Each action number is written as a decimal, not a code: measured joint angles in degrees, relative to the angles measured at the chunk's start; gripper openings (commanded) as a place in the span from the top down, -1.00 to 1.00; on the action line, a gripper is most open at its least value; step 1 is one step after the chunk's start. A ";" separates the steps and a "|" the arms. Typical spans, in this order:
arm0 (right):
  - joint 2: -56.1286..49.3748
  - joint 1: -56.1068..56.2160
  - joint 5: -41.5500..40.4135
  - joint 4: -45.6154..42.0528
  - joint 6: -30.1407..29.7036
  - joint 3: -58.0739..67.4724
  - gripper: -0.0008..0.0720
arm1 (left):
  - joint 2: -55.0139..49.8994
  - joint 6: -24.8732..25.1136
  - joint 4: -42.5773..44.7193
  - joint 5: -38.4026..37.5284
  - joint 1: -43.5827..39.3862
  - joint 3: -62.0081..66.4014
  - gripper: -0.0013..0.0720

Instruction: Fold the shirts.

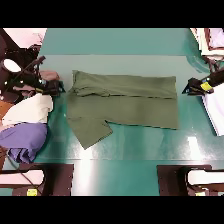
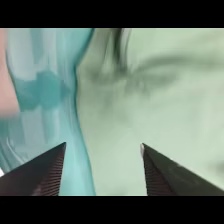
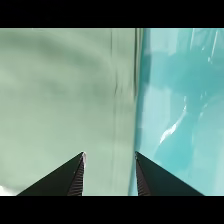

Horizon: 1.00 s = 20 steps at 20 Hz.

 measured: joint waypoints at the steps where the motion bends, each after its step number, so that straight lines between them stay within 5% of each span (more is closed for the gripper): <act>1: 2.49 -0.61 -0.04 0.28 -0.13 -2.71 0.04 | 2.58 -0.22 0.07 -0.11 0.09 -4.22 -0.51; 7: 14.10 -2.34 -3.02 0.28 -0.50 -15.15 0.14 | 17.42 -1.14 -3.50 3.93 0.37 -30.77 -0.51; 15: 18.47 -2.58 -4.48 1.36 -0.57 -18.69 0.14 | 22.08 2.84 -14.10 7.37 0.26 -42.34 -0.50; 16: 18.53 -2.58 -4.50 1.62 -0.57 -18.80 0.14 | 22.25 3.06 -14.97 8.39 -0.28 -42.88 -0.33; 17: 18.62 -2.58 -4.52 1.99 -0.57 -18.88 0.14 | 22.25 3.17 -15.58 9.99 -1.29 -43.30 0.19; 19: 18.75 -2.60 -4.50 2.58 -0.57 -19.50 0.14 | 22.16 3.41 -15.58 13.14 -4.04 -43.85 0.79; 20: 18.75 -2.78 -4.50 2.80 -0.59 -20.20 0.14 | 22.21 3.41 -15.58 13.99 -5.31 -43.93 0.89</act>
